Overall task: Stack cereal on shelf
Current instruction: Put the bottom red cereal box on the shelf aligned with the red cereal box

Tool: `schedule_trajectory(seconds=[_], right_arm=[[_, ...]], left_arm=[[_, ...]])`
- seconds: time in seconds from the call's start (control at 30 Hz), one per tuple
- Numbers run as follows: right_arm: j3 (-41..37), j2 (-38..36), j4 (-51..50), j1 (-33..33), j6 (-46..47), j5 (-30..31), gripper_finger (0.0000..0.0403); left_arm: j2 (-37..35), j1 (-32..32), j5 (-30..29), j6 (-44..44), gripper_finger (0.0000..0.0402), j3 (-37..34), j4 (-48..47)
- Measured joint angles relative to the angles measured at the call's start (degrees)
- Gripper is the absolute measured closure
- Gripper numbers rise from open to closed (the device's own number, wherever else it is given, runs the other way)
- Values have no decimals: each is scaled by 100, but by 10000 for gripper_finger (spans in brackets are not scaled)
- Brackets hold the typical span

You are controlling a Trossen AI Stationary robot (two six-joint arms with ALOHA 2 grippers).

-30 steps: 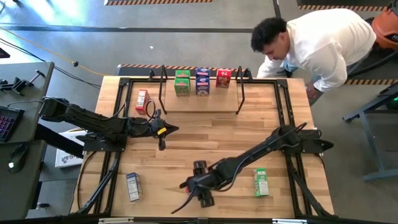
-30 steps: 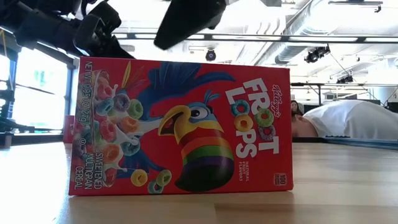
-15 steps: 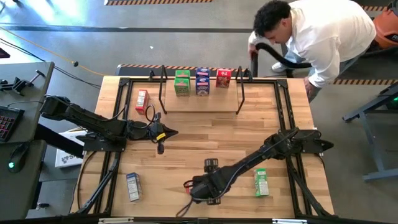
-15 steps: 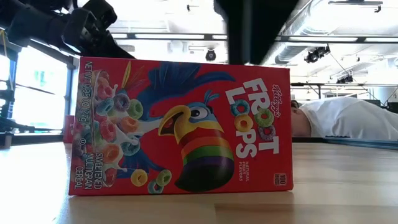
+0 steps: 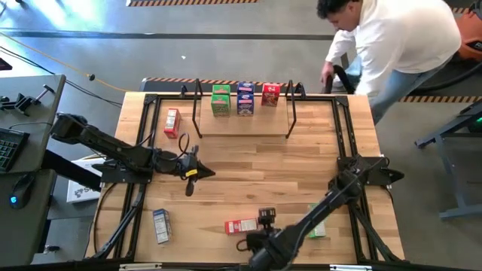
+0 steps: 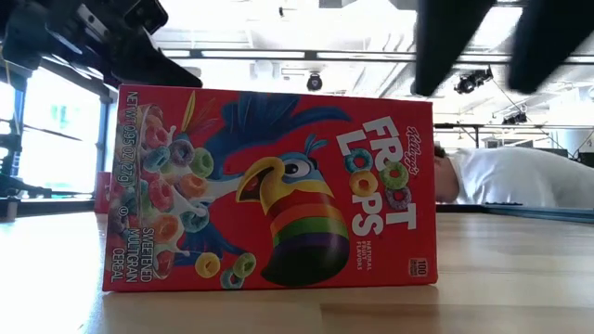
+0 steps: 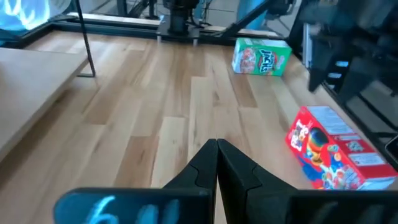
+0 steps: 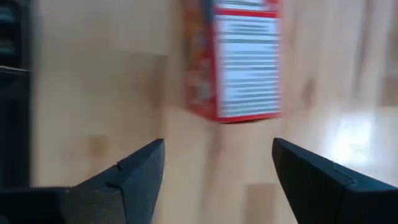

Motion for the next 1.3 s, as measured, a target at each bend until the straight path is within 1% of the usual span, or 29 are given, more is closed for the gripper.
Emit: schedule_trajectory(seconds=[0.17, 0.23, 0.33, 0.43, 0.57, 0.7, 0.77, 0.9, 0.97, 1.07, 1.3], right_arm=[[-691, -13, 955, 263, 267, -118, 162], [-890, -11, 1110, 317, 392, -101, 179], [-1156, -11, 1316, 324, 535, 17, 207], [-1368, -11, 1663, 265, 538, 80, 233], [-1611, -11, 2209, 173, 319, 304, 262], [-1800, -11, 2692, 94, -19, 395, 284], [-1879, -11, 2921, 65, -156, 418, 292], [-1923, -11, 3028, 8, -323, 346, 307], [-1925, -13, 3109, -15, -453, 373, 313], [-1931, -13, 3226, -66, -610, 358, 318], [-1932, -13, 3286, -126, -757, 298, 320]], left_arm=[[485, -201, -14, -168, 401, 82, 321], [796, -301, -15, -246, 396, 282, 322], [1394, -494, -16, -264, 379, 738, 314], [2015, -719, 32, -224, 351, 1339, -47], [2759, -972, 33, -218, 308, 2230, -945], [3302, -1138, 33, -283, 270, 3024, -1756], [3480, -1210, 19, -360, 256, 3336, -2139], [3709, -1331, 15, -417, 235, 3852, -2755], [3788, -1398, 138, -432, 227, 4036, -2961], [3783, -1501, 271, -600, 216, 4136, -3179], [3781, -1691, 250, -995, 183, 4133, -3388]])
